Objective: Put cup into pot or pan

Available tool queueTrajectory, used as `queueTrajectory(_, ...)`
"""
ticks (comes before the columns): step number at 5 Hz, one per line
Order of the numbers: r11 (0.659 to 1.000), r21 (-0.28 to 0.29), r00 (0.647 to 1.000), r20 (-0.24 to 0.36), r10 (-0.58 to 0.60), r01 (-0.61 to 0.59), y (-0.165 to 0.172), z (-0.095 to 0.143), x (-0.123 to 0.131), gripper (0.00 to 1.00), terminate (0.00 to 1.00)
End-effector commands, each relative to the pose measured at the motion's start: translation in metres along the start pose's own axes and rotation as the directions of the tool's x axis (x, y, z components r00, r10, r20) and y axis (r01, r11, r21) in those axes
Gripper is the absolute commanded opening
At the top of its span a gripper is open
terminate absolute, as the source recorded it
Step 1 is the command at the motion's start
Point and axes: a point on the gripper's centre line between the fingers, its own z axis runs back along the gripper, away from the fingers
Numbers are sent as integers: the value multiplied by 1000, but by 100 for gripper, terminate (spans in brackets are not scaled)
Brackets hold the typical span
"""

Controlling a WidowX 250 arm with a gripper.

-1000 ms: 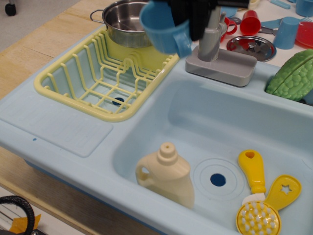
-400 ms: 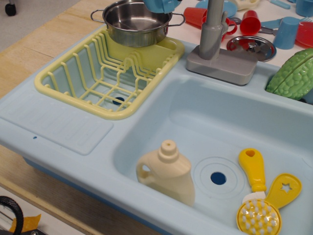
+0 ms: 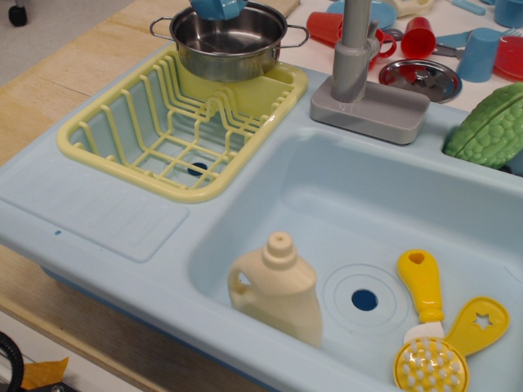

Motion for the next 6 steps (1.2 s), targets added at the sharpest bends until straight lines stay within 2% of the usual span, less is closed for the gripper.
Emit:
queueTrajectory(1, 1000, 12, 998, 66, 17, -18, 8, 23, -2, 0, 0)
queueTrajectory(2, 1000, -5, 998, 57, 3, -2, 9, 18, -1, 0, 0)
queueTrajectory(3, 1000, -5, 998, 57, 3, -2, 9, 18, -1, 100, 0)
queueTrajectory(5, 1000, -5, 998, 57, 3, -2, 9, 18, -1, 100, 0)
queueTrajectory(6, 1000, -5, 998, 57, 3, -2, 9, 18, -1, 100, 100)
